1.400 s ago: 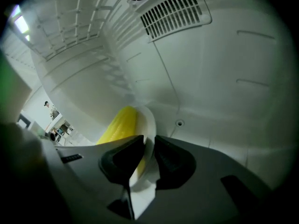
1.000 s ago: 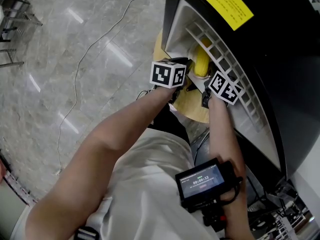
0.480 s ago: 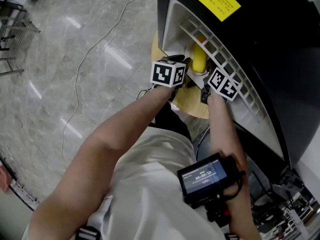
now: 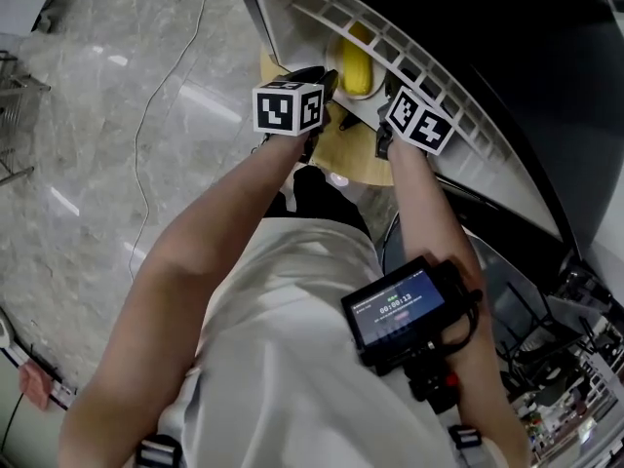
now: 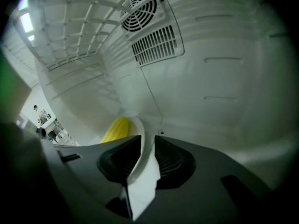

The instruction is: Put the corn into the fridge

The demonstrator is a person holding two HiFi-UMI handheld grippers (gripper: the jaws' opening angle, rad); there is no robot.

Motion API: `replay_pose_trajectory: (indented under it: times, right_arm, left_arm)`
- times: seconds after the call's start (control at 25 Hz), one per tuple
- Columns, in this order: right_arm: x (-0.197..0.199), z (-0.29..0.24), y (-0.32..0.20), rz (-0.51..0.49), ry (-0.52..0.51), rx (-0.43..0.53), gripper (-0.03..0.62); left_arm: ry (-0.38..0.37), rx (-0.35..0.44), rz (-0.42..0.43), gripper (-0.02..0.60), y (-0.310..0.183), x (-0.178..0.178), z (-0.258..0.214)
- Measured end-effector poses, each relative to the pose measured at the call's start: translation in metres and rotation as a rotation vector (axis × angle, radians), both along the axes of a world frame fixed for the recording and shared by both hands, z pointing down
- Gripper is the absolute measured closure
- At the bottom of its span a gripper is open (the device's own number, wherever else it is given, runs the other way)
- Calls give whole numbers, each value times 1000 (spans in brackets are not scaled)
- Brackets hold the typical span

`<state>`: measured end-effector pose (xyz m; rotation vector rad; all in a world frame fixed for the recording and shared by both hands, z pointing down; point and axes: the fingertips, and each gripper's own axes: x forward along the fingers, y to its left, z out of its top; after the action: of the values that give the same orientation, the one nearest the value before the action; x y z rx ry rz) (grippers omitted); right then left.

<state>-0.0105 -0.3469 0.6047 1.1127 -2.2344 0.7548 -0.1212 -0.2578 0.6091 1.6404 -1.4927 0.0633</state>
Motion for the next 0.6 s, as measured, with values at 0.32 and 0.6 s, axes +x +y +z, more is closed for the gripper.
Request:
replay_pose_trajectory:
  times: [0.32,0.6]
  right_arm:
    - [9,-6,4,10,-30,40,536]
    - [5,-28,28,5,-62,51,586]
  left_arm:
    - [-33,16,50,503,5,5,-3]
    - [-46,60,104,526,20,-3,-27]
